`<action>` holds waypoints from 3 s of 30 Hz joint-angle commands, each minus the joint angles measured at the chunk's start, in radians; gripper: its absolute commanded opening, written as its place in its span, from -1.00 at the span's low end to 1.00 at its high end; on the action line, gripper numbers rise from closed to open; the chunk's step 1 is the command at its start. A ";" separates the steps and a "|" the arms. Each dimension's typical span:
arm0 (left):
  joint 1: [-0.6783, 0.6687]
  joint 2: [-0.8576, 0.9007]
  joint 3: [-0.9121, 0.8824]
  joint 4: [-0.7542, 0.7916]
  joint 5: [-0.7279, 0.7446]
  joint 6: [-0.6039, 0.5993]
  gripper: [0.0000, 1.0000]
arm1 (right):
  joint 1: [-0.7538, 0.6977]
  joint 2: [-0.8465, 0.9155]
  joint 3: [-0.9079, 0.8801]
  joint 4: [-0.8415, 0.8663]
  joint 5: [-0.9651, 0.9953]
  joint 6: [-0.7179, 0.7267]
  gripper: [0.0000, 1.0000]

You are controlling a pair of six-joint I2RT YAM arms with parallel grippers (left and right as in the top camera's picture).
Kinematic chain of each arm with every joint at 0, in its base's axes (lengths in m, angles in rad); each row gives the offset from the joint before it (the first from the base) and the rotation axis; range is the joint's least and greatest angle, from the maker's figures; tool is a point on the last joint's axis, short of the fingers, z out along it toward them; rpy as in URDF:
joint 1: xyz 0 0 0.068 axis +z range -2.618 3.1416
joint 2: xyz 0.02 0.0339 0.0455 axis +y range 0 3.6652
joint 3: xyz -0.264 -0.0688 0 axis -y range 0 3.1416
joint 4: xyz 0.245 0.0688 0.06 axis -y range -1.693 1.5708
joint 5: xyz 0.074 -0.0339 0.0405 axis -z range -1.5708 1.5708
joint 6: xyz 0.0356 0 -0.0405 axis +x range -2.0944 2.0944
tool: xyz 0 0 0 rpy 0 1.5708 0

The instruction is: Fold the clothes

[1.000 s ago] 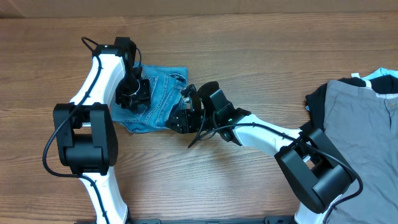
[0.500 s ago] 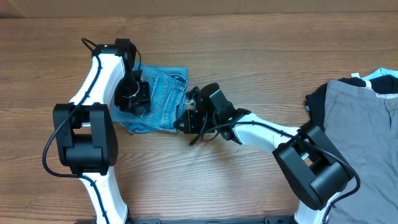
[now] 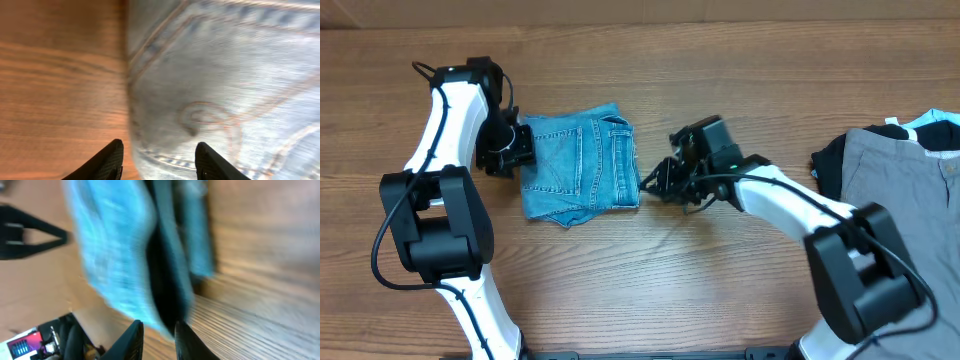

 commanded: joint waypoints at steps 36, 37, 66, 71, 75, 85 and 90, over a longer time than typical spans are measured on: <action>-0.002 0.097 0.054 0.241 0.179 0.283 -0.12 | 0.026 0.219 0.016 0.576 0.101 0.027 -0.26; -0.002 0.098 0.054 0.238 0.179 0.284 -0.12 | 0.030 0.219 0.016 0.573 0.101 0.027 -0.28; 0.049 0.025 0.423 -0.181 0.134 0.252 0.18 | 0.008 -0.150 0.016 0.103 -0.063 -0.032 -0.47; 0.034 -0.050 0.462 -0.245 0.182 0.204 0.18 | 0.154 -0.082 0.015 0.155 0.189 0.058 -0.53; 0.023 -0.084 0.462 -0.279 0.179 0.204 0.18 | 0.215 0.063 0.015 0.337 0.247 0.107 -0.55; 0.004 -0.090 0.462 -0.301 0.158 0.212 0.23 | 0.175 0.297 0.016 0.372 0.274 0.282 -0.81; 0.003 -0.090 0.461 -0.283 0.149 0.212 0.27 | 0.090 0.243 0.018 0.037 0.381 0.276 -0.92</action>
